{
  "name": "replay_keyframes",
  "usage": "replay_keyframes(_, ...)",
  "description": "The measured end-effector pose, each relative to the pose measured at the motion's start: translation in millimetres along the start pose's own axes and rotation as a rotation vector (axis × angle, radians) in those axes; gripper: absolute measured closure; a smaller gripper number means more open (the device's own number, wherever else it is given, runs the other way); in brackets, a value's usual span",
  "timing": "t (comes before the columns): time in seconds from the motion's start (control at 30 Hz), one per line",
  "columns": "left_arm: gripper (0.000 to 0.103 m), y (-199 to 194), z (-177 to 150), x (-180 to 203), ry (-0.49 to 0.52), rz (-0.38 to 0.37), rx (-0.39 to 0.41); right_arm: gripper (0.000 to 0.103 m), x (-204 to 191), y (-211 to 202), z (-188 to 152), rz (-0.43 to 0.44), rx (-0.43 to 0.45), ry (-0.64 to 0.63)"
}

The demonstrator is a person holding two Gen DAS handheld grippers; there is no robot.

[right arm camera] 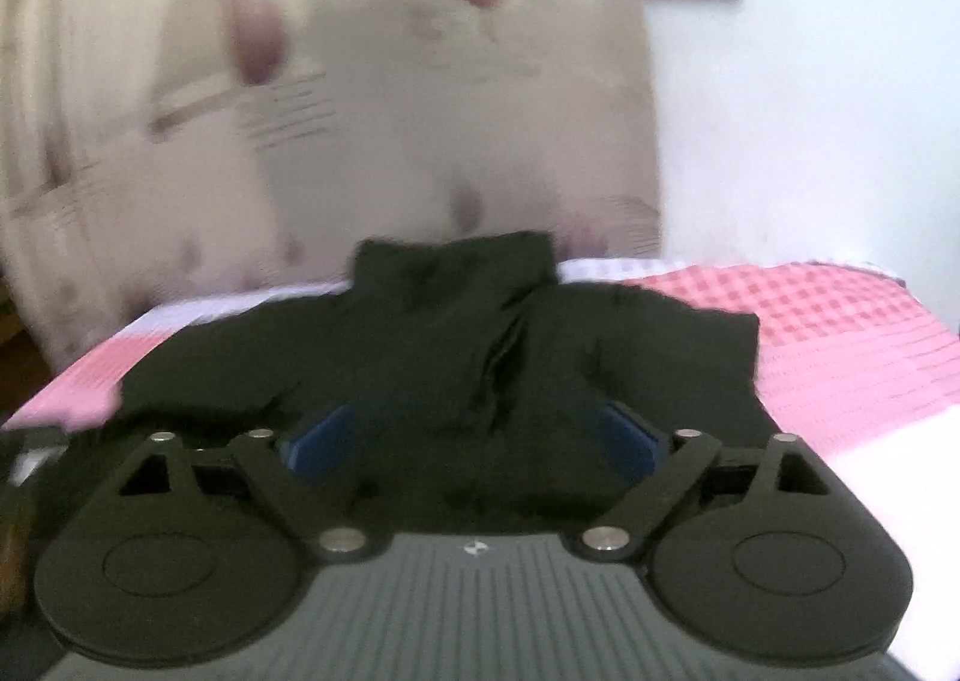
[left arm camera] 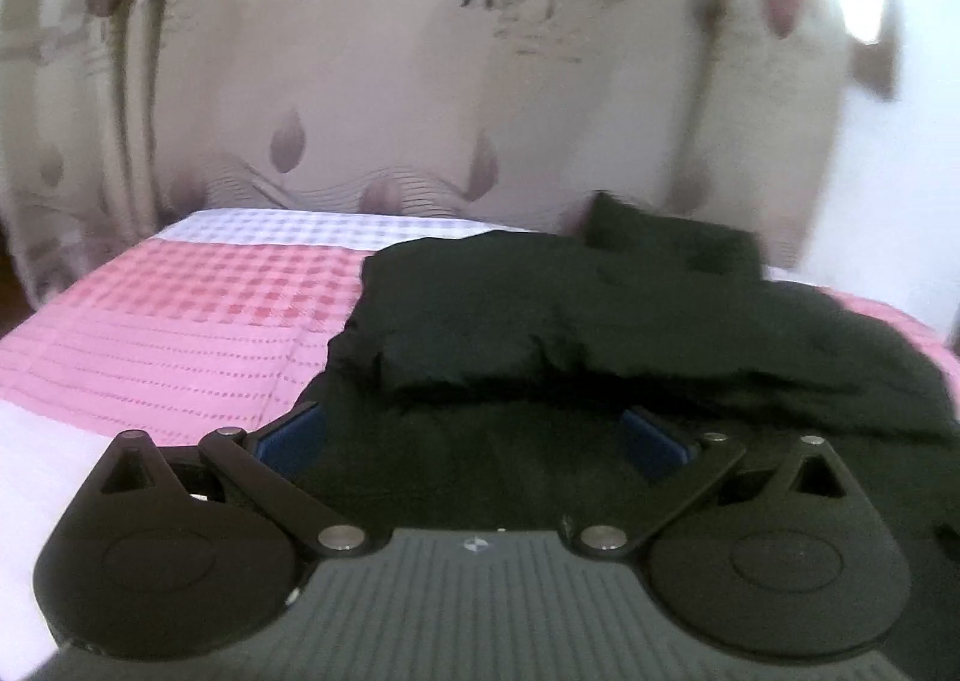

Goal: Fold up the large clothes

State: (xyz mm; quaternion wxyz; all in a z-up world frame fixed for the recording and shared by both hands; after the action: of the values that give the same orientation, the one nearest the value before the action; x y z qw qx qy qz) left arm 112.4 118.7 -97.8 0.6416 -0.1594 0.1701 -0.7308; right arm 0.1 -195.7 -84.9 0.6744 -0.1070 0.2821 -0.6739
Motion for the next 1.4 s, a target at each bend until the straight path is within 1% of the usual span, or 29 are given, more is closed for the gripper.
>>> replay_keyframes(0.03, 0.0, -11.9, -1.9, -4.4, 0.008, -0.022, -0.005, 0.001, 4.4, -21.8, -11.7, 0.003, -0.004, -0.035)
replay_keyframes(0.07, 0.0, -25.9, -4.9, -11.6, 0.014, -0.042, -0.01, 0.001, 8.8, -42.5, -23.5, -0.011, -0.007, -0.063)
replay_keyframes(0.13, 0.0, -51.2, -12.1, -25.0, 0.031, -0.072, -0.014, 0.001, 21.0, -80.8, -45.9, -0.052, -0.018, -0.08)
replay_keyframes(0.2, 0.0, -75.3, -21.8, -38.7, 0.064, -0.077, -0.025, 0.001, 35.4, -113.1, -64.7, -0.085, -0.028, -0.052)
replay_keyframes(0.27, 0.001, -95.1, -33.6, -51.4, 0.095, -0.06, -0.054, 0.001, 48.3, -134.3, -77.6, -0.11, -0.031, 0.004)
replay_keyframes(0.33, 0.001, -109.5, -46.0, -66.7, 0.093, -0.045, -0.08, 0.001, 61.1, -151.4, -91.2, -0.112, -0.035, 0.076)
replay_keyframes(0.37, 0.003, -116.1, -53.1, -75.3, 0.071, -0.038, -0.099, 0.001, 66.5, -154.2, -95.2, -0.117, -0.037, 0.103)
replay_keyframes(0.47, 0.011, -129.4, -76.4, -101.8, -0.045, -0.065, -0.16, 0.001, 75.2, -164.9, -111.6, -0.117, -0.06, 0.189)
replay_keyframes(0.5, 0.011, -131.6, -84.5, -108.9, -0.087, -0.076, -0.175, 0.001, 77.5, -167.4, -114.6, -0.111, -0.056, 0.212)
replay_keyframes(0.57, 0.014, -133.5, -102.0, -121.6, -0.175, -0.113, -0.211, 0.001, 77.7, -172.4, -122.2, -0.098, -0.055, 0.234)
replay_keyframes(0.63, 0.019, -131.7, -116.1, -129.4, -0.244, -0.154, -0.247, 0.001, 78.6, -172.6, -128.9, -0.115, -0.065, 0.243)
replay_keyframes(0.67, 0.019, -129.3, -122.1, -131.0, -0.268, -0.179, -0.266, 0.001, 80.4, -173.7, -132.5, -0.115, -0.069, 0.258)
replay_keyframes(0.73, 0.019, -125.4, -127.7, -132.8, -0.293, -0.202, -0.278, 0.001, 86.9, -175.6, -139.7, -0.098, -0.076, 0.316)
replay_keyframes(0.77, 0.021, -122.5, -129.2, -133.9, -0.313, -0.219, -0.28, 0.001, 90.6, -175.9, -143.7, -0.089, -0.082, 0.35)
replay_keyframes(0.8, 0.025, -119.7, -129.6, -134.0, -0.331, -0.24, -0.281, 0.001, 93.8, -177.3, -148.1, -0.081, -0.085, 0.38)
replay_keyframes(0.83, 0.04, -117.0, -129.2, -133.8, -0.343, -0.257, -0.282, 0.001, 97.6, -176.9, -152.1, -0.071, -0.09, 0.414)
replay_keyframes(0.87, 0.059, -114.8, -128.8, -131.3, -0.34, -0.262, -0.291, 0.001, 101.7, -176.7, -156.0, -0.062, -0.096, 0.448)
replay_keyframes(0.9, 0.065, -112.8, -128.2, -128.9, -0.341, -0.275, -0.299, 0.001, 105.1, -175.9, -159.7, -0.047, -0.101, 0.483)
replay_keyframes(0.97, 0.081, -115.1, -126.2, -125.3, -0.348, -0.286, -0.29, 0.001, 110.9, -177.1, -167.2, -0.003, -0.11, 0.545)
replay_keyframes(1.0, 0.083, -118.6, -123.5, -122.2, -0.332, -0.289, -0.278, 0.001, 111.9, -175.7, -169.3, 0.009, -0.119, 0.56)
replay_keyframes(1.07, 0.086, -126.4, -119.0, -116.3, -0.3, -0.272, -0.256, 0.011, 114.3, -173.1, -173.5, 0.025, -0.132, 0.582)
replay_keyframes(1.1, 0.087, -130.1, -117.1, -114.4, -0.293, -0.267, -0.243, 0.027, 114.4, -172.5, -175.8, 0.036, -0.143, 0.589)
replay_keyframes(1.13, 0.088, -133.5, -113.9, -113.2, -0.294, -0.266, -0.226, 0.038, 114.1, -170.7, -176.5, 0.042, -0.16, 0.588)
replay_keyframes(1.2, 0.088, -141.4, -106.7, -113.3, -0.323, -0.284, -0.179, 0.067, 111.7, -172.3, -175.8, 0.07, -0.156, 0.59)
replay_keyframes(1.23, 0.088, -145.4, -102.5, -112.7, -0.334, -0.299, -0.154, 0.077, 110.1, -175.1, -173.2, 0.091, -0.145, 0.595)
replay_keyframes(1.27, 0.088, -148.3, -98.4, -111.2, -0.329, -0.311, -0.136, 0.077, 108.5, -178.6, -169.4, 0.101, -0.128, 0.598)
replay_keyframes(1.3, 0.088, -149.4, -95.2, -108.1, -0.304, -0.306, -0.129, 0.079, 107.7, -181.1, -165.4, 0.117, -0.114, 0.605)
replay_keyframes(1.33, 0.088, -150.0, -94.7, -105.7, -0.276, -0.292, -0.128, 0.079, 107.7, -183.7, -162.1, 0.139, -0.099, 0.613)
replay_keyframes(1.4, 0.087, -147.5, -98.7, -104.3, -0.257, -0.29, -0.144, 0.079, 107.0, -183.8, -156.3, 0.136, -0.095, 0.585)
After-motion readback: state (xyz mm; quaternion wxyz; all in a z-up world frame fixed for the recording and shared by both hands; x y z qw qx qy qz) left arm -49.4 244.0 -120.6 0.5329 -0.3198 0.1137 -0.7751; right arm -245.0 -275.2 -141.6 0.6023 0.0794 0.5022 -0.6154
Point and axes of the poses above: each gripper's, at about its wrist camera, not at the fingertips, and y roughly the way its jaws point, x to its right, z to its top, the point moved 1 cm from there along y, roughly the way its jaws point, and after that the axes turned 3 degrees about y, right-handed, at the moved point
